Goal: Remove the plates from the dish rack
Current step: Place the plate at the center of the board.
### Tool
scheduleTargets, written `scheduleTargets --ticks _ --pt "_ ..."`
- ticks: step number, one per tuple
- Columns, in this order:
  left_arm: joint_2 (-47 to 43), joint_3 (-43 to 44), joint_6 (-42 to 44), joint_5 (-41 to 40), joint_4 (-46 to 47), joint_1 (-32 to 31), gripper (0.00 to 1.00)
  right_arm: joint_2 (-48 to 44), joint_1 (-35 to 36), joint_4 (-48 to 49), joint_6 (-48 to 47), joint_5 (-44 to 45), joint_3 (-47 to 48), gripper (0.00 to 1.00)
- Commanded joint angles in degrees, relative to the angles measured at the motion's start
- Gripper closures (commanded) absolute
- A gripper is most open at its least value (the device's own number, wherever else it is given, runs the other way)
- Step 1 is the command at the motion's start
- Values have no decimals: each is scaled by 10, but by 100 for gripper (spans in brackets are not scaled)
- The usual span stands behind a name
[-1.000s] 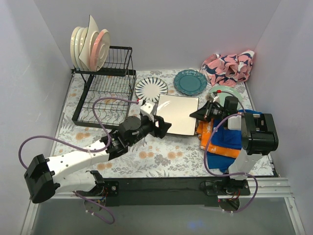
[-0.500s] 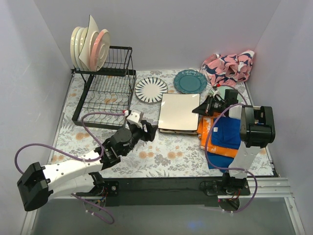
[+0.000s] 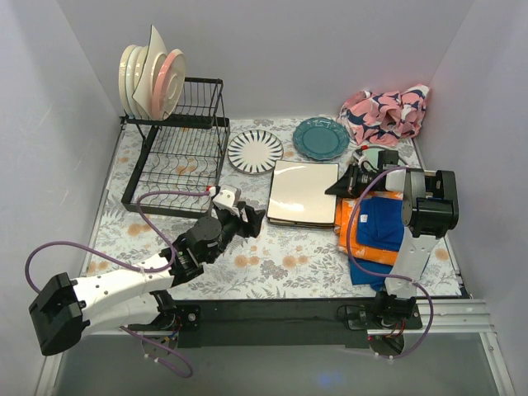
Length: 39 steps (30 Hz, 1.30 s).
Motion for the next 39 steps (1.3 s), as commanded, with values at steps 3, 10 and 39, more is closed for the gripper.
scheduleTargets --ticks 3,10,39 --pt "-4 3 7 -1 7 -2 37 14 -1 -54 -70 -5 39 99" --pt "-4 2 7 1 6 -2 37 30 -1 -123 -97 65 76 73" --pt "9 8 7 6 2 -1 37 -40 18 -173 -94 283 73 62"
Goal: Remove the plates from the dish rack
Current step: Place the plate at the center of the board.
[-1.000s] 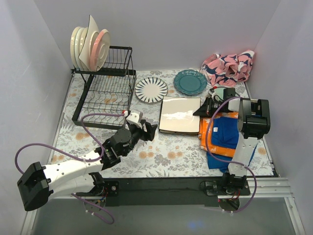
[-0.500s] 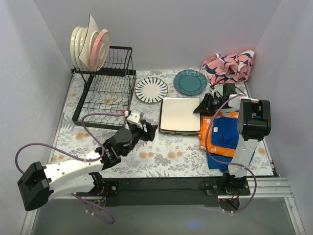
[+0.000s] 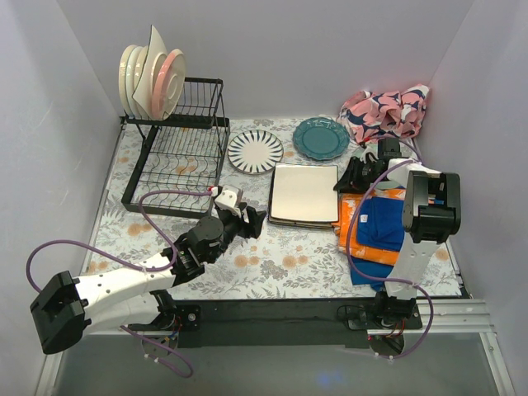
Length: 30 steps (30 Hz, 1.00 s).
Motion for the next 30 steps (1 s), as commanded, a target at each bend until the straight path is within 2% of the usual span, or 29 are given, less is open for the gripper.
scheduleTargets --ticks 1,13,19,30 --pt "-1 8 7 0 3 -1 37 7 11 -11 -29 38 1 62" --pt "-6 5 6 -6 3 -2 37 42 48 -15 -43 26 8 61" --pt "-4 7 4 -1 3 -2 37 4 56 -4 -21 64 -49 63" --pt "-9 6 3 -6 1 -3 37 -8 97 19 21 83 -84 65"
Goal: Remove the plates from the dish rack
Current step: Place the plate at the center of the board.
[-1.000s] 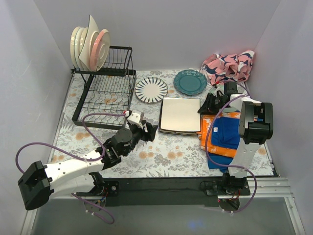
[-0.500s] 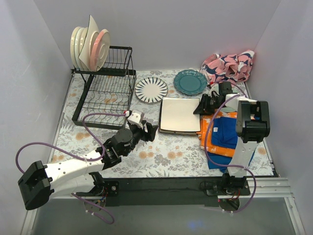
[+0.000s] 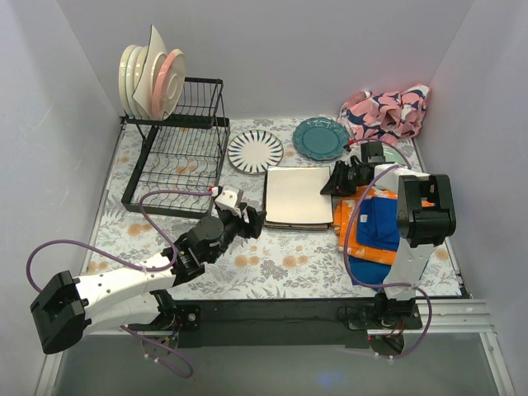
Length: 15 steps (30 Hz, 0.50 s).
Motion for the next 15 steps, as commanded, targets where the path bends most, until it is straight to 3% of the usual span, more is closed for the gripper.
scheduleTargets --ticks 1,8,15 --pt "-12 5 3 -6 1 -2 37 12 27 -45 -7 58 -39 65" --pt "-11 6 3 -4 1 -3 37 -2 23 -44 4 97 -55 63" --pt "-15 4 4 -11 0 -2 37 -34 12 -51 15 101 -56 55"
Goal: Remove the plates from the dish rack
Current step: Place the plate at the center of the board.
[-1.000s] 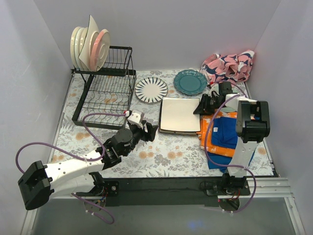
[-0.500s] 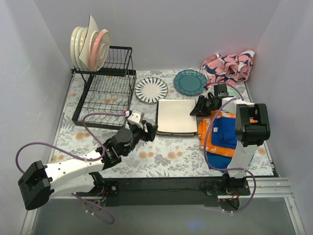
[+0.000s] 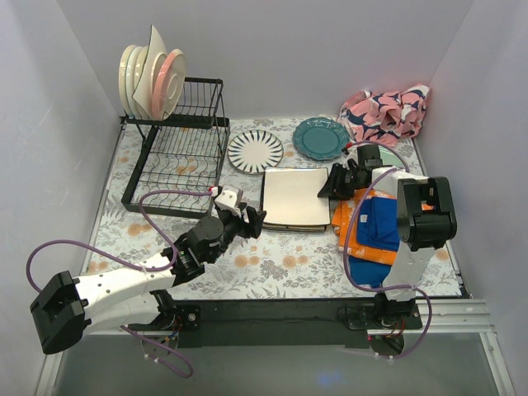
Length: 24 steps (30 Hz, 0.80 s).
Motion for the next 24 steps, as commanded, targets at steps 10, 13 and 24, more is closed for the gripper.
scheduleTargets --ticks 10,13,24 --pt "0 7 4 -8 0 -3 37 -59 -2 -61 -17 85 -53 69" --pt "0 6 5 -9 2 -2 37 -56 3 -51 -20 73 -62 73" --pt "3 4 6 -29 5 -3 37 -62 15 -31 -18 56 -100 95"
